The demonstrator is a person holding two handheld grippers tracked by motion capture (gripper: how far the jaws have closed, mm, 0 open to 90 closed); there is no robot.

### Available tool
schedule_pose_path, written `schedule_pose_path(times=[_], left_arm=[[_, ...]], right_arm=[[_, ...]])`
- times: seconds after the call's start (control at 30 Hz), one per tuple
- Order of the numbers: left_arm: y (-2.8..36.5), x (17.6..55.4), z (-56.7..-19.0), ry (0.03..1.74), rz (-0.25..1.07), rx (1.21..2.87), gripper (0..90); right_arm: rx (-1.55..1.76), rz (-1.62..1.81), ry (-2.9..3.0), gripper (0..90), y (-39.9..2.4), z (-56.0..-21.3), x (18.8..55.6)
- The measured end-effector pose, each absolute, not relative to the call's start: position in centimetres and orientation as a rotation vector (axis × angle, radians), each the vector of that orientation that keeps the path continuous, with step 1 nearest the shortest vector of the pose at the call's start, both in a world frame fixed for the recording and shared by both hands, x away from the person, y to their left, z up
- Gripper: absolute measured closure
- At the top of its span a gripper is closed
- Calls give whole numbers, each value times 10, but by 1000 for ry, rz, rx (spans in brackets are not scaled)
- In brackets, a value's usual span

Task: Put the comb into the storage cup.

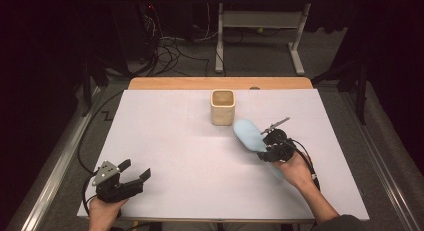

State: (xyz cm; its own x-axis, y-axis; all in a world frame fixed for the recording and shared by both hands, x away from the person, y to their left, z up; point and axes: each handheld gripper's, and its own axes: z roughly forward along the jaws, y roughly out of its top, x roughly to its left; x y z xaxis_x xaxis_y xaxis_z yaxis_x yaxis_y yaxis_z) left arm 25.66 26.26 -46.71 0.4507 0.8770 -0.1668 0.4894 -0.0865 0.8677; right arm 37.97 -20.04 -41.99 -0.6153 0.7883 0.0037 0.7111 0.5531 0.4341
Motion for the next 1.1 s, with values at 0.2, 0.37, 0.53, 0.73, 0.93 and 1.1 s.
schedule_pose_path(times=[0.2, 0.37, 0.53, 0.73, 0.93, 1.1], left_arm=[[259, 257, -468, 1169, 490, 1737, 182], [257, 258, -467, 1155, 494, 1737, 186], [255, 258, -467, 1145, 499, 1739, 197], [250, 259, -466, 1125, 509, 1754, 206], [246, 259, -465, 1112, 506, 1756, 230], [245, 259, -464, 1104, 503, 1755, 239]], right_arm=[[1250, 613, 2604, 705, -198, -418, 375], [1223, 631, 2613, 705, -195, -416, 370], [1202, 648, 2617, 705, -192, -414, 366], [1187, 675, 2619, 705, -189, -412, 363], [1169, 699, 2625, 705, -185, -411, 360], [1139, 717, 2632, 705, -180, -411, 357]])
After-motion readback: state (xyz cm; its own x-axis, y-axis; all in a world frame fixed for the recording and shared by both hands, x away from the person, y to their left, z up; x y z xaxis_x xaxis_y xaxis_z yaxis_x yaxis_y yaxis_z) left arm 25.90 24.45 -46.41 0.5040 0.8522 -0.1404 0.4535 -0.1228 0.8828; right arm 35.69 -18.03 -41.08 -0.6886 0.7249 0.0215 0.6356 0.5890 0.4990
